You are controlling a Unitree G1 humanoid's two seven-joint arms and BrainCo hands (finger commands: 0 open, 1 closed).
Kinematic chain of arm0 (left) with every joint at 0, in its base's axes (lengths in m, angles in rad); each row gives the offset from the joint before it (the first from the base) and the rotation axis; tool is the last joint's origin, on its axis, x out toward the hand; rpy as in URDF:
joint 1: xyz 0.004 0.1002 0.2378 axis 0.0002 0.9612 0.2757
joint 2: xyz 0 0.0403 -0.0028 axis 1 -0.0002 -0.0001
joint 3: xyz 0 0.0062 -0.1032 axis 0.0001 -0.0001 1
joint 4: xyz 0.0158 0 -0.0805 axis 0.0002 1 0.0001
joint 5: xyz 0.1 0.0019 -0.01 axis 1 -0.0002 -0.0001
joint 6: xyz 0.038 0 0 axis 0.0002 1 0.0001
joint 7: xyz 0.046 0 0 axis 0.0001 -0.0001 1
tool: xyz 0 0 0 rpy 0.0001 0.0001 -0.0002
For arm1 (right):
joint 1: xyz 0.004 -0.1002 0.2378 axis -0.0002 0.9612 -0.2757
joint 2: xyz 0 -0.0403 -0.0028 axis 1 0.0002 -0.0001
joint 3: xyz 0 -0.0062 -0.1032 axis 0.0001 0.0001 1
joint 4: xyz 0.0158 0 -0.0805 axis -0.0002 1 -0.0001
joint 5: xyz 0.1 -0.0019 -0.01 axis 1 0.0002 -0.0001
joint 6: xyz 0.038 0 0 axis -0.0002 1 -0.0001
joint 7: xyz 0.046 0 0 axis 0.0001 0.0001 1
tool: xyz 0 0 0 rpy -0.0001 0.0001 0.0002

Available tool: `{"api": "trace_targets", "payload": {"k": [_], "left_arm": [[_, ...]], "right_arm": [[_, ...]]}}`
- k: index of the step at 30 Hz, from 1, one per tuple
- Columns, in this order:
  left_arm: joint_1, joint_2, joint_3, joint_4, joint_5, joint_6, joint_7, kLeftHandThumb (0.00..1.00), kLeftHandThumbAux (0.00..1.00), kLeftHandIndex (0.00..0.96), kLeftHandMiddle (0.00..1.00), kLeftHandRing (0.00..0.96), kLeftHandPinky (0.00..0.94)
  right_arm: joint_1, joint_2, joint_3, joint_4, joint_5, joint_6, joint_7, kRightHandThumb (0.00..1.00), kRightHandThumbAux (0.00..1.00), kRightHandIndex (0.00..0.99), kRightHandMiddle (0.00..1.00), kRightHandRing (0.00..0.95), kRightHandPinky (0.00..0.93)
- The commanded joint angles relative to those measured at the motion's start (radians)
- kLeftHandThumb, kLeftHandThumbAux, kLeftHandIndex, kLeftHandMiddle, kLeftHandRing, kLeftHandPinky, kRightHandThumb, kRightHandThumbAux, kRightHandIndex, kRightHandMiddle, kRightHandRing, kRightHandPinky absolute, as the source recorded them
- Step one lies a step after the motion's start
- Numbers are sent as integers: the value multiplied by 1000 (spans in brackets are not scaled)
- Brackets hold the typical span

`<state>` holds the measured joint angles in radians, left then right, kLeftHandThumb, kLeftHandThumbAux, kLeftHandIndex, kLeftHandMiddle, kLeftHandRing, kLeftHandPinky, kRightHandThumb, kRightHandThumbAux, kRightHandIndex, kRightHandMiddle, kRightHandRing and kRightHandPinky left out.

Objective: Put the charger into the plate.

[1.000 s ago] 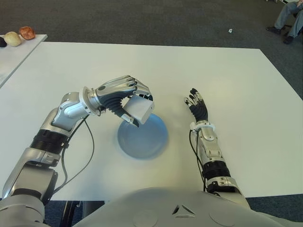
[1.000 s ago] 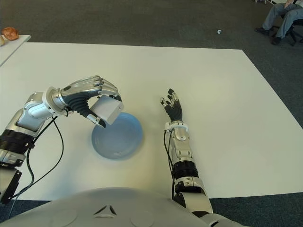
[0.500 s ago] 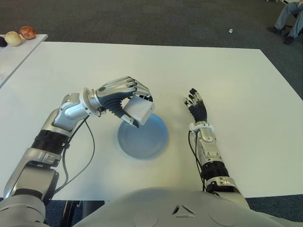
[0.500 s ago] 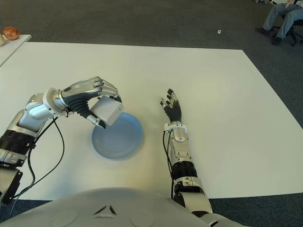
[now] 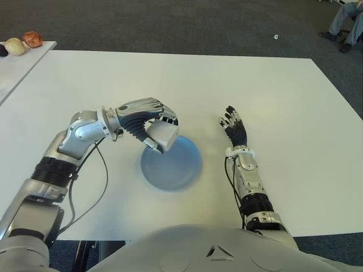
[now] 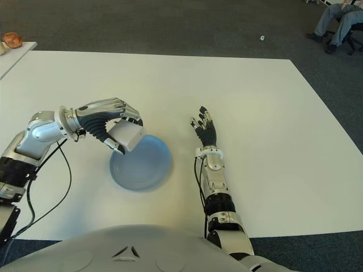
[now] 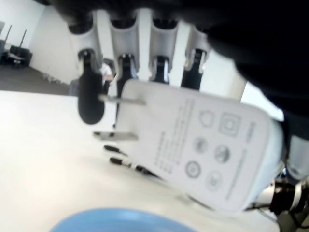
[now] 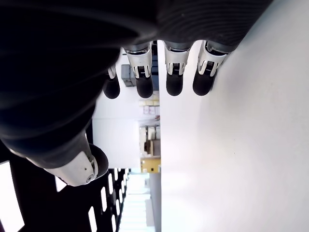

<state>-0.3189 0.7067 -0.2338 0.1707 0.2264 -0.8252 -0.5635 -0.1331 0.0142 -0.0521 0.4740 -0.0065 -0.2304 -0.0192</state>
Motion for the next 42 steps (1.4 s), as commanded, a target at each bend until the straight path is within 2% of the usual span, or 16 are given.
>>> {"api": "trace_targets", "payload": {"k": [1, 6, 12, 23, 42], "left_arm": [[16, 31, -6, -19, 46, 3, -23, 339, 464, 90, 197, 193, 174], [21, 52, -8, -21, 71, -10, -22, 222, 421, 33, 112, 115, 85], [21, 89, -17, -40, 105, 10, -48, 173, 389, 23, 67, 54, 12], [26, 136, -21, -60, 134, 9, -57, 179, 354, 24, 32, 4, 0], [53, 156, 6, -71, 142, -2, -27, 200, 347, 15, 0, 0, 0]], "right_arm": [[31, 9, 11, -11, 2, 37, 3, 0, 675, 0, 14, 0, 23], [46, 11, 15, -42, 5, 61, 4, 0, 676, 0, 15, 0, 25], [59, 11, 20, -74, 3, 90, 6, 0, 666, 0, 14, 0, 25], [79, 13, 25, -126, 6, 129, 5, 0, 663, 0, 21, 7, 30], [90, 12, 37, -163, 9, 164, 15, 0, 637, 0, 31, 13, 16]]}}
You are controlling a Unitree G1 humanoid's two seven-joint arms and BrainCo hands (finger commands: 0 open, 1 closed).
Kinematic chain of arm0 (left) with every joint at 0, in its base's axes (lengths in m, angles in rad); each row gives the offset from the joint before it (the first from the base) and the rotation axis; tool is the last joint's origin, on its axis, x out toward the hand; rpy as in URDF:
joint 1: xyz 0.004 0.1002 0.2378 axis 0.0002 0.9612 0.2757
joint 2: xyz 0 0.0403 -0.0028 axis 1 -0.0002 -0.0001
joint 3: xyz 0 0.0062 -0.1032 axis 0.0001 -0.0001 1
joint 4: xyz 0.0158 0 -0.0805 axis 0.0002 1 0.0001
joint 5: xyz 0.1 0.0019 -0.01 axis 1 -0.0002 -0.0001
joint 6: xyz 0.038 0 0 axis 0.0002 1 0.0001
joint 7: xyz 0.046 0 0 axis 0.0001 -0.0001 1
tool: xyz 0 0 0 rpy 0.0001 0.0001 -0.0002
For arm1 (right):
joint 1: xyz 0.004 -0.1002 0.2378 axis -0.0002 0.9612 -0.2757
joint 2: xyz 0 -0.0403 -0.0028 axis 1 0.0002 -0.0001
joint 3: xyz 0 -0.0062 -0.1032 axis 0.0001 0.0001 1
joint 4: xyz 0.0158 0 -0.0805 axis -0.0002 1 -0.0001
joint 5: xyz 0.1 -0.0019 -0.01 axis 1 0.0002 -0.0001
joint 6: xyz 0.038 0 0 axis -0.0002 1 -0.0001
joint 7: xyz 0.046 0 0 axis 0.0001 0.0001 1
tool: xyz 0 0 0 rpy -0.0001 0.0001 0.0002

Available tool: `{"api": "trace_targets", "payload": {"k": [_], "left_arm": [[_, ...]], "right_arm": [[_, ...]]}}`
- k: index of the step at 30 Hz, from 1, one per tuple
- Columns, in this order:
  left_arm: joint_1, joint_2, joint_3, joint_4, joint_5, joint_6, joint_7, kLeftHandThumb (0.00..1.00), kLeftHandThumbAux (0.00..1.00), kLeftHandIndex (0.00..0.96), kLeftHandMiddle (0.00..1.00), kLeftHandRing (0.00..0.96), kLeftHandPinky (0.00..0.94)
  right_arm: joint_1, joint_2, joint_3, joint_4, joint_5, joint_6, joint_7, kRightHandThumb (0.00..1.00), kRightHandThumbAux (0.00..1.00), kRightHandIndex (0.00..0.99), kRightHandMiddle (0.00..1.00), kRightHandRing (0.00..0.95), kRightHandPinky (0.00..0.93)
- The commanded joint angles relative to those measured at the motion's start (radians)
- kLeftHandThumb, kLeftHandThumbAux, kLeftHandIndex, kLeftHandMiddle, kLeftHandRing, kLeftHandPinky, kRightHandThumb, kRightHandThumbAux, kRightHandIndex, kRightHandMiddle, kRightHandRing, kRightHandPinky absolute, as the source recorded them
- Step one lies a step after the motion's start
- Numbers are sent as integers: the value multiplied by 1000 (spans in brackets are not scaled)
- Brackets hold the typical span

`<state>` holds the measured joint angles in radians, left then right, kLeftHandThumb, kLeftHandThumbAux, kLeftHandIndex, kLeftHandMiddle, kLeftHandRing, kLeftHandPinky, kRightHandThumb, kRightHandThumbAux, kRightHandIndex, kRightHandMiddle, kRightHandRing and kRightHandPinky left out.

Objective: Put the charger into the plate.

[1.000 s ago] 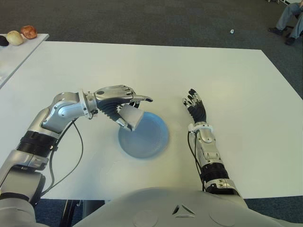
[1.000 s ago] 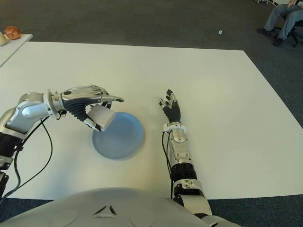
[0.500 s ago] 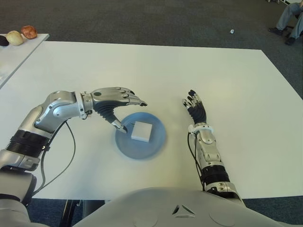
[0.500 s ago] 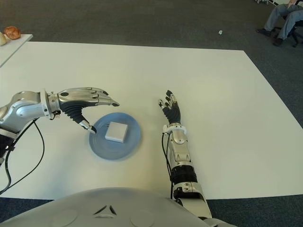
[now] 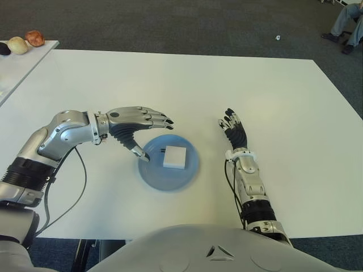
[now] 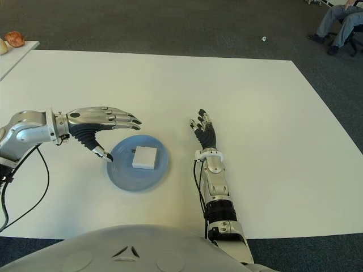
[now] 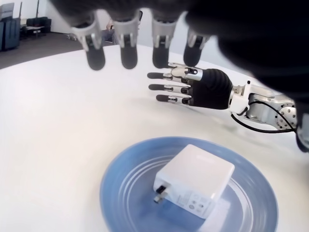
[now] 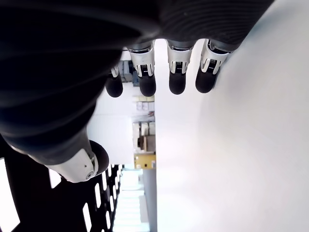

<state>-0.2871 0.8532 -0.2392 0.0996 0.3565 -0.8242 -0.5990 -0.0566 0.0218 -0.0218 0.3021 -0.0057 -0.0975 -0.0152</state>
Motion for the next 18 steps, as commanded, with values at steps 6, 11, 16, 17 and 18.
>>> {"api": "trace_targets", "payload": {"k": [6, 11, 16, 17, 18], "left_arm": [[30, 7, 25, -2, 10, -1, 13, 193, 345, 16, 0, 0, 0], [37, 0, 36, -5, 10, 5, 16, 182, 347, 20, 0, 0, 0], [39, -29, 52, 11, 8, 16, 52, 155, 354, 24, 15, 0, 0], [35, -44, 55, 24, 9, 18, 67, 151, 365, 29, 29, 1, 0], [0, -82, 52, 56, 7, 39, 89, 149, 372, 32, 39, 2, 0]], "right_arm": [[13, 3, 7, 11, 11, 23, 19, 0, 643, 0, 34, 14, 17], [10, 2, 4, 19, 14, 13, 26, 0, 653, 0, 37, 17, 14], [10, 0, 2, 23, 15, 10, 29, 0, 659, 0, 39, 19, 17], [10, -1, 1, 24, 15, 10, 30, 0, 661, 0, 39, 19, 20], [11, -1, 1, 24, 16, 10, 30, 0, 662, 0, 39, 20, 22]]}}
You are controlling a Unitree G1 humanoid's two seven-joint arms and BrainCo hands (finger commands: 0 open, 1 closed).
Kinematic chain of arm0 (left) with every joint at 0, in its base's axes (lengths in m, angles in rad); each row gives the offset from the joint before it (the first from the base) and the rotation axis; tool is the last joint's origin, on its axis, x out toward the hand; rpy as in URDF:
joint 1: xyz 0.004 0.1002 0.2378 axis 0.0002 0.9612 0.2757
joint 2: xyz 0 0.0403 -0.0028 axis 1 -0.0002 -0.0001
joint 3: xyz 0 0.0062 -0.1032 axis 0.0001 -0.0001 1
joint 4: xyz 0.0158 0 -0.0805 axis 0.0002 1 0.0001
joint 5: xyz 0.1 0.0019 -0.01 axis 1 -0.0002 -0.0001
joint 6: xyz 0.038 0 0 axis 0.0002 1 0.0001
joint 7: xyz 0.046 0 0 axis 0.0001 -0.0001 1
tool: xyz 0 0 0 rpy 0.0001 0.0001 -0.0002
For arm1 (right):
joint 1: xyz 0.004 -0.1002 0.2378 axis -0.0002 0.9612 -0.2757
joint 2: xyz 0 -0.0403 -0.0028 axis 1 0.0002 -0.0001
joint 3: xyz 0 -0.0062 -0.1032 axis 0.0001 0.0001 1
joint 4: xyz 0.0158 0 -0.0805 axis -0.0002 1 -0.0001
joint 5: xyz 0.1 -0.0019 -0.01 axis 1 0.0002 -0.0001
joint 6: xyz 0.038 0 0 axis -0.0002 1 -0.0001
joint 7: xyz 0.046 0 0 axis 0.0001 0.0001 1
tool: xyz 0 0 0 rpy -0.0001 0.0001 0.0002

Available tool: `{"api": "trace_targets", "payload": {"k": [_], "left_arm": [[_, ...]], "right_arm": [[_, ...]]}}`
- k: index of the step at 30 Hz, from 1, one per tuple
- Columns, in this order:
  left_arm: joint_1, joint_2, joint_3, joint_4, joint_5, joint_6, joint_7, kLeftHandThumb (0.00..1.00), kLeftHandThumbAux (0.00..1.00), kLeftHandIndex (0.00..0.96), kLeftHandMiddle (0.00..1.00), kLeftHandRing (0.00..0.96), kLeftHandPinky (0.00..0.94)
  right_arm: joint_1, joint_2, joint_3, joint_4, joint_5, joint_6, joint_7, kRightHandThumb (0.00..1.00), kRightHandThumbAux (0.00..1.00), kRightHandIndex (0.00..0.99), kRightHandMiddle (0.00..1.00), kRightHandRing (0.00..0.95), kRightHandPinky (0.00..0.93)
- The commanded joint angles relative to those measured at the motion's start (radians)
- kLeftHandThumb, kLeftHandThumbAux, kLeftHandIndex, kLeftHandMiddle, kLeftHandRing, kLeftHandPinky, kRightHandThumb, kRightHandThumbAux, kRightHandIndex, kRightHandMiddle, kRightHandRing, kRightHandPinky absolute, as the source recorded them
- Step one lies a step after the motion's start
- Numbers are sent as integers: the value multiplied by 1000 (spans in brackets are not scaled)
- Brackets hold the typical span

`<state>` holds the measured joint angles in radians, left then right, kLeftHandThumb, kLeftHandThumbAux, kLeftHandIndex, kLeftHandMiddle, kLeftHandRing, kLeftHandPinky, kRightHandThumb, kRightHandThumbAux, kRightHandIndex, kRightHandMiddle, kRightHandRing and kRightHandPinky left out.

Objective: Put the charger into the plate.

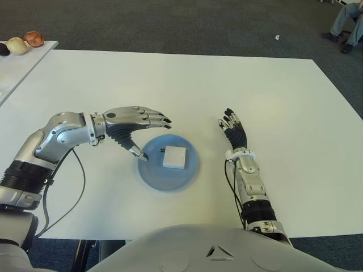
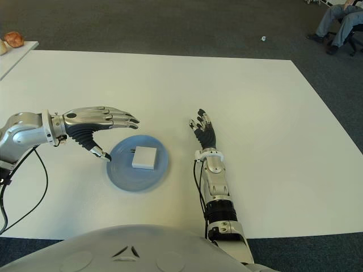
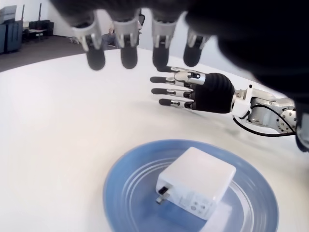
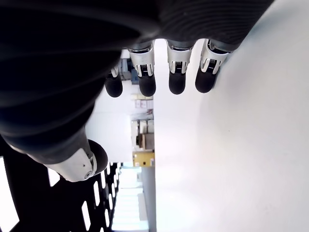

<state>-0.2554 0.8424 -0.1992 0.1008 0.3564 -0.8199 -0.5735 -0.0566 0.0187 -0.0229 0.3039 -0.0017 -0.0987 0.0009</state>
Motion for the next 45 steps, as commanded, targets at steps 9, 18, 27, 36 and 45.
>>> {"api": "trace_targets", "payload": {"k": [9, 18, 27, 36, 45], "left_arm": [[-293, -332, 75, 181, -108, 385, 172, 181, 595, 70, 95, 69, 94], [-359, -457, 304, 321, -318, 609, 357, 112, 787, 80, 91, 74, 72], [-220, -555, 386, 438, -389, 561, 471, 10, 780, 73, 100, 89, 76], [-96, -646, 374, 525, -368, 540, 574, 0, 738, 29, 73, 62, 57], [71, -686, 322, 578, -302, 510, 624, 2, 725, 2, 47, 41, 35]], "right_arm": [[8, -2, -2, 31, 11, 12, 10, 0, 655, 0, 33, 17, 23], [-11, 10, -7, 77, 8, -14, -3, 0, 672, 0, 29, 14, 34], [-22, 15, -10, 108, 13, -60, -4, 0, 685, 0, 20, 6, 29], [-25, 17, -12, 114, 6, -67, -16, 0, 680, 0, 16, 2, 30], [-19, 15, -12, 101, 0, -58, -31, 0, 684, 0, 18, 4, 35]]}}
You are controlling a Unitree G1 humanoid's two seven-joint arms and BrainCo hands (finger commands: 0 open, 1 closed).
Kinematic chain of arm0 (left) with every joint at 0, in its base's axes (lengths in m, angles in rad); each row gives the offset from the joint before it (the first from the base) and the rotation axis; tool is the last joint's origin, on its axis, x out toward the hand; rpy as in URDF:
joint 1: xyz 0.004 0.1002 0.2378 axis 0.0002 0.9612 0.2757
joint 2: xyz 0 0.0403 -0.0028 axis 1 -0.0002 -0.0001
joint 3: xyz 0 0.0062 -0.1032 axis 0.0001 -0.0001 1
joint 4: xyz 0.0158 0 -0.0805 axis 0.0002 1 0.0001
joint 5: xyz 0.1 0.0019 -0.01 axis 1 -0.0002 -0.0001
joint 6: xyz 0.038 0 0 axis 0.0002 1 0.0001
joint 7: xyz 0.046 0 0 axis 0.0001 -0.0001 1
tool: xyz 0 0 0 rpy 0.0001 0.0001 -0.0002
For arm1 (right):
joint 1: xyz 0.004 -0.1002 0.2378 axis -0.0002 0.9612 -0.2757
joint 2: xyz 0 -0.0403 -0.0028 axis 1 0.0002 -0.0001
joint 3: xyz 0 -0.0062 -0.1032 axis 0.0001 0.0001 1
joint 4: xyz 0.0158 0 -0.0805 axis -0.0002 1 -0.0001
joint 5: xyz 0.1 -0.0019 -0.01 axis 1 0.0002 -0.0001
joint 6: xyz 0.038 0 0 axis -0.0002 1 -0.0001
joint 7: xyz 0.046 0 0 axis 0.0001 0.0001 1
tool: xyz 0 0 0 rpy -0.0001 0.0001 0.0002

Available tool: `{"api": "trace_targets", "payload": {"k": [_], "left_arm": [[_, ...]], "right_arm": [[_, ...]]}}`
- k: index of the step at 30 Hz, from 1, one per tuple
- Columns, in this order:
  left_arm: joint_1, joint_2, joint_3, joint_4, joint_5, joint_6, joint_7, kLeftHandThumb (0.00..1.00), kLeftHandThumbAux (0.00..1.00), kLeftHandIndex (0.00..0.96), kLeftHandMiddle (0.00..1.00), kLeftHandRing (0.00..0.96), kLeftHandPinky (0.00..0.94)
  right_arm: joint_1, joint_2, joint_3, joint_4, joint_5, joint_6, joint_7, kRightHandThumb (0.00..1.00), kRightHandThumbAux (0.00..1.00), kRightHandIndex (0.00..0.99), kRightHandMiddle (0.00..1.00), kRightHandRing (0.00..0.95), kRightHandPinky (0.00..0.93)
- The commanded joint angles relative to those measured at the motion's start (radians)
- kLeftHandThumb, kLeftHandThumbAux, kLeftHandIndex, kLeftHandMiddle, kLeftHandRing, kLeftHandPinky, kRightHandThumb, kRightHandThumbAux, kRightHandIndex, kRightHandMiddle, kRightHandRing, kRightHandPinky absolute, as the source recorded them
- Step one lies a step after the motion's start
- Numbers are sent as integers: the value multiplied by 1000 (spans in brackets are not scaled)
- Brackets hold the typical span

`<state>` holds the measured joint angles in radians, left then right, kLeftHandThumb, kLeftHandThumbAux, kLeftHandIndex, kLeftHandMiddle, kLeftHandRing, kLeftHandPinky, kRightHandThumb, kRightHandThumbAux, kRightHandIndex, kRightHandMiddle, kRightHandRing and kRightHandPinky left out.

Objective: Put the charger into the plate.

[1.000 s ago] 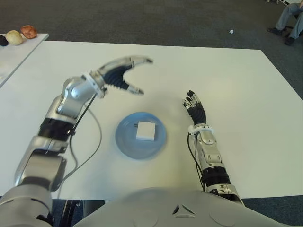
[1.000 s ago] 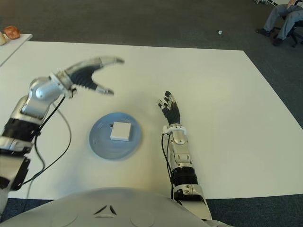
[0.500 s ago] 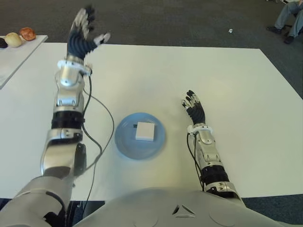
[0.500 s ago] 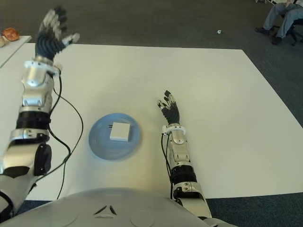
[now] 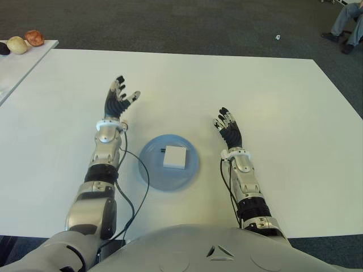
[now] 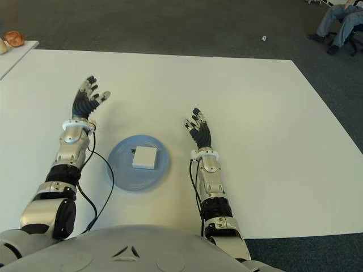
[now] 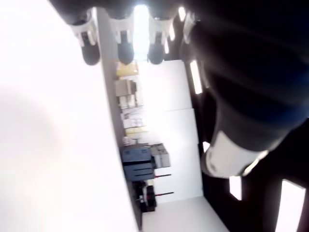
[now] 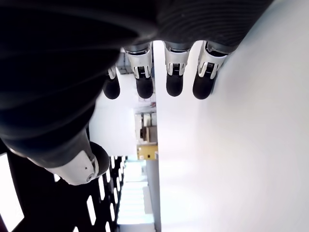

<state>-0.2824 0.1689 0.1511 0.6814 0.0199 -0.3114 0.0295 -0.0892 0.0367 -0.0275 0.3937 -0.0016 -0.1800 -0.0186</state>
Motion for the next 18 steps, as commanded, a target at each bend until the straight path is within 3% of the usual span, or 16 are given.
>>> {"api": "trace_targets", "payload": {"k": [1, 7, 15, 18], "left_arm": [[114, -13, -34, -16, 41, 7, 23, 4, 722, 2, 44, 39, 32], [164, -9, -56, -130, 72, 83, 37, 11, 701, 0, 24, 20, 20], [223, 7, -65, -164, 77, 96, 16, 10, 696, 0, 12, 11, 21], [277, 25, -77, -182, 84, 81, -11, 10, 694, 0, 9, 8, 14]], "right_arm": [[13, -4, -8, 11, 0, 23, -12, 0, 684, 0, 18, 4, 35], [11, -13, -13, 18, 7, 17, -4, 0, 683, 0, 22, 7, 35], [7, -20, -18, 33, 6, 4, -1, 0, 680, 0, 29, 14, 43], [2, -23, -20, 39, 8, 0, 4, 0, 681, 0, 30, 15, 40]]}}
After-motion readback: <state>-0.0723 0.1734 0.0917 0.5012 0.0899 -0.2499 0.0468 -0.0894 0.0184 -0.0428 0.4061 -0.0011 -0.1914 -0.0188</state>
